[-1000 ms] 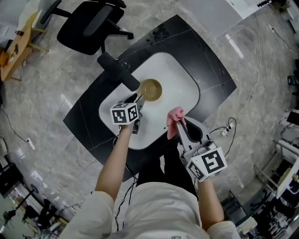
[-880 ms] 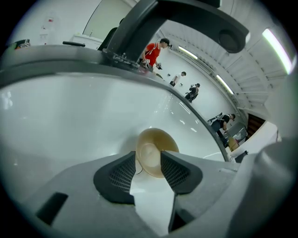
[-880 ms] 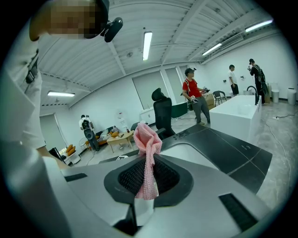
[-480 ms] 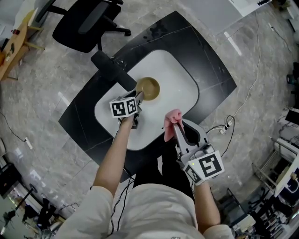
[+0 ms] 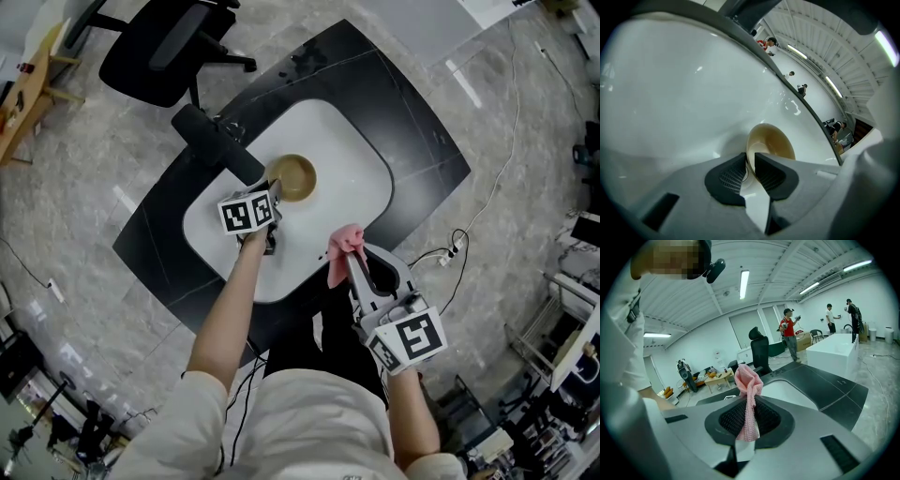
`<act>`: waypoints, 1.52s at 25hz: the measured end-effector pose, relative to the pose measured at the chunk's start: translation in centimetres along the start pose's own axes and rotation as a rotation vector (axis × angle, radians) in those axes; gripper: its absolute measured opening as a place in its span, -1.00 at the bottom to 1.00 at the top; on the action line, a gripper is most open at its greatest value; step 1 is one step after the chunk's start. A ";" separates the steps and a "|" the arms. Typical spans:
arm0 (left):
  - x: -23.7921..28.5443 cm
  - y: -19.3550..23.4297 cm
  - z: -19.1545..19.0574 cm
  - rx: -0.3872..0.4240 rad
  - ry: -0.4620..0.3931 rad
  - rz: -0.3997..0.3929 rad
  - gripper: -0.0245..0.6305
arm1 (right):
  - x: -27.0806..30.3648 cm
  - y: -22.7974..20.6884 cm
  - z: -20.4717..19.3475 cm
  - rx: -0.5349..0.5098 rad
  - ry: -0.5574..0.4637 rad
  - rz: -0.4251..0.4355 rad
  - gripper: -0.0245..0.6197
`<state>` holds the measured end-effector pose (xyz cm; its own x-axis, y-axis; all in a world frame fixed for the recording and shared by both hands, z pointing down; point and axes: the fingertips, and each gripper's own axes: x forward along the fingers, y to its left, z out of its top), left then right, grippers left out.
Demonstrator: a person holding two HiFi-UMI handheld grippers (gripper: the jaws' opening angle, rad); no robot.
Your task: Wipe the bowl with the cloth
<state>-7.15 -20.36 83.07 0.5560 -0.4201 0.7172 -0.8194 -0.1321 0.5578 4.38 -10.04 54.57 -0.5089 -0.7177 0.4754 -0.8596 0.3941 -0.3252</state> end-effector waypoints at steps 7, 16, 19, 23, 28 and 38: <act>-0.2 0.2 -0.3 -0.011 0.015 0.023 -0.83 | -0.1 -0.4 -0.1 -0.003 0.001 -0.003 -0.83; -1.6 -0.5 -0.9 0.030 0.064 0.058 -0.85 | -0.3 0.0 0.5 -0.005 -0.014 0.002 -0.83; -2.2 -0.8 -0.9 0.030 0.064 0.066 -0.85 | -0.5 -0.1 0.6 -0.007 -0.023 -0.001 -0.83; -3.2 -1.6 -0.6 0.033 0.061 0.064 -0.85 | -0.9 -0.2 1.2 -0.008 -0.045 -0.007 -0.83; -5.7 -3.1 -1.0 0.034 0.058 0.073 -0.85 | -2.3 -0.1 2.4 -0.012 -0.073 -0.005 -0.83; -11.6 -5.8 -1.4 0.002 0.029 0.123 -0.85 | -5.4 1.2 6.7 -0.065 -0.149 0.062 -0.83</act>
<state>-8.69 -13.48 72.07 0.4546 -0.4073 0.7921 -0.8821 -0.0831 0.4636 6.40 -9.53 46.09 -0.5523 -0.7662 0.3285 -0.8307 0.4726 -0.2944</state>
